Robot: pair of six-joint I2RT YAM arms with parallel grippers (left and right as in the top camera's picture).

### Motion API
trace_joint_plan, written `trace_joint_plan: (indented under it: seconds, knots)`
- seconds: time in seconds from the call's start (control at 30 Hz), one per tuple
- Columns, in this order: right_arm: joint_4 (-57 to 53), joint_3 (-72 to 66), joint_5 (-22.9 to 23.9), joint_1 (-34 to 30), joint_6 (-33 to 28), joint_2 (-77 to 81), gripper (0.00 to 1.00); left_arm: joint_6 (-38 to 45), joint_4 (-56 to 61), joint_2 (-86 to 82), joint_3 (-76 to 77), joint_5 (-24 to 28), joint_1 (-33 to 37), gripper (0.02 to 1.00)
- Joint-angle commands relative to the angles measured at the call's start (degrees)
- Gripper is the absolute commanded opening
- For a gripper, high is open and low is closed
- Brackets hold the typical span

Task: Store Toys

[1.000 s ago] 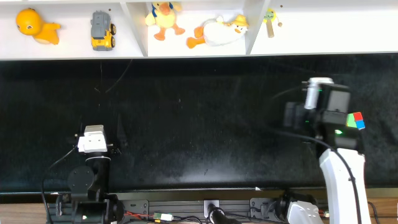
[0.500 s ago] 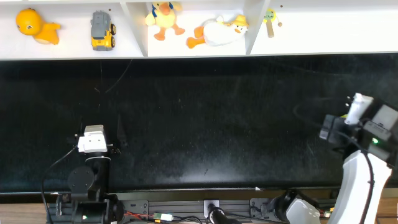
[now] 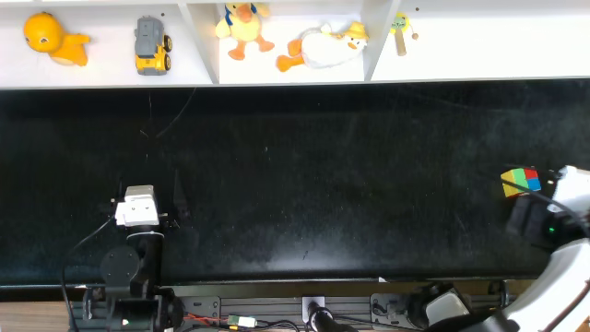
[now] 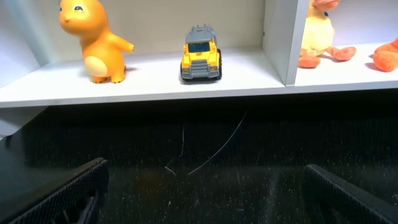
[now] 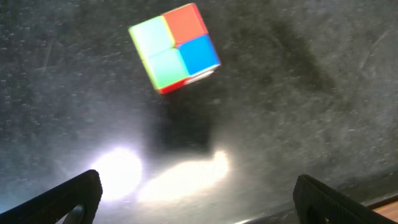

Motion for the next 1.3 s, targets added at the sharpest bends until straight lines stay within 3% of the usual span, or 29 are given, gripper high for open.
trace_joint_plan:
  seconds: [0.03,0.2,0.47,0.83,1.3]
  knots:
    - [-0.9,3.8,-7.4,-3.7,-9.0,3.3,0.996,1.1,-0.2,-0.6,0.0,0.4,-0.4,0.998]
    - [-0.1,4.3,-9.9,-4.0,-14.4,7.6,0.998,1.1,-0.2,-0.6,0.0,0.4,-0.4,0.998]
    - [4.3,5.2,-14.5,-2.2,-15.7,12.5,0.996,1.1,-0.2,-0.6,0.0,0.4,-0.4,0.998]
    - [7.1,6.4,-14.2,1.2,-13.4,15.9,0.996,1.1,-0.2,-0.6,0.0,0.4,-0.4,0.998]
    - [9.1,6.4,-11.1,3.5,-16.3,19.4,0.996,1.1,-0.2,-0.6,0.0,0.4,-0.4,0.998]
